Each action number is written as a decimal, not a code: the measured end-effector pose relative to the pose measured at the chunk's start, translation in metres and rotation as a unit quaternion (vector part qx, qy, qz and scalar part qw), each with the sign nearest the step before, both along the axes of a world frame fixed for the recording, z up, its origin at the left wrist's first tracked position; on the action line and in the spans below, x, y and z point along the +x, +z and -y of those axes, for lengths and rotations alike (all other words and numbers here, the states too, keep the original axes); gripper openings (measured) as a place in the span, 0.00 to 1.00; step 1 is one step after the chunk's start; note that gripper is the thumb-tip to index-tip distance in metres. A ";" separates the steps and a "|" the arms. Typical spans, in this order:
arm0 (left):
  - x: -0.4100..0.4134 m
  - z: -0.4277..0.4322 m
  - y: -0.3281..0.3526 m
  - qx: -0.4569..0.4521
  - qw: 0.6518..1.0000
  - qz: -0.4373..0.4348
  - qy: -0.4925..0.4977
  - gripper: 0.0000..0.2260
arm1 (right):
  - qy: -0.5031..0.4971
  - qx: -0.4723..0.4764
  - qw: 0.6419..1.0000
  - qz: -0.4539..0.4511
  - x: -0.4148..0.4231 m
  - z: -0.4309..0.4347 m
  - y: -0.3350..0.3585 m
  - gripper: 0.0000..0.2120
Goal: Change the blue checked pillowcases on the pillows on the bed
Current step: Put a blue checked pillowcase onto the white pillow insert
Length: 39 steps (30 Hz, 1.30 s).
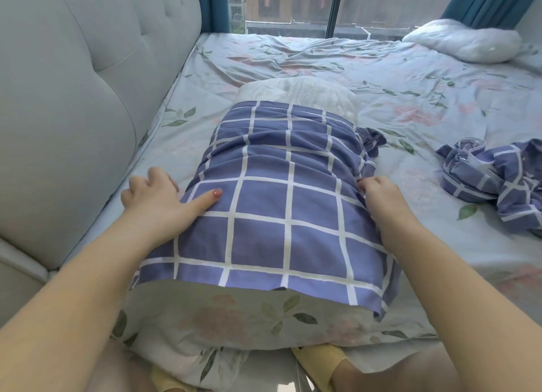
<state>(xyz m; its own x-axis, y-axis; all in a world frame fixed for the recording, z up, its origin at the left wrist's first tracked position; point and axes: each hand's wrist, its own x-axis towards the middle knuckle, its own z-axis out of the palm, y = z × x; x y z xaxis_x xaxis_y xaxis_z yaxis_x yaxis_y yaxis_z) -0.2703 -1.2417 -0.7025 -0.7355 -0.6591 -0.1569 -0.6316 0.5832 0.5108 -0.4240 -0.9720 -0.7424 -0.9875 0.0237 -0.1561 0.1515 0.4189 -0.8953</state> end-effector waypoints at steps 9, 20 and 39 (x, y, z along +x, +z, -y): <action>0.032 -0.016 0.013 0.386 0.887 0.210 -0.139 0.48 | 0.002 -0.108 0.994 0.016 -0.010 0.026 0.006 0.43; -0.005 -0.057 -0.014 0.522 0.806 -0.280 0.013 0.32 | -0.058 -0.398 0.915 -0.019 0.006 0.064 0.029 0.16; -0.014 0.034 -0.033 0.471 0.877 -0.055 0.079 0.40 | -0.103 -0.428 0.879 0.184 -0.003 0.049 -0.006 0.57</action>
<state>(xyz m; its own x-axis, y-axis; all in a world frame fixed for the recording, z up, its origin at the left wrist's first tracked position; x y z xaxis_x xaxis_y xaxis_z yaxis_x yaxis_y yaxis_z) -0.2843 -1.2760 -0.7358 -0.6911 -0.3701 -0.6208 -0.5839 -0.2203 0.7814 -0.4269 -1.0211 -0.7484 -0.8547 -0.0854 -0.5121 0.4906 -0.4553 -0.7430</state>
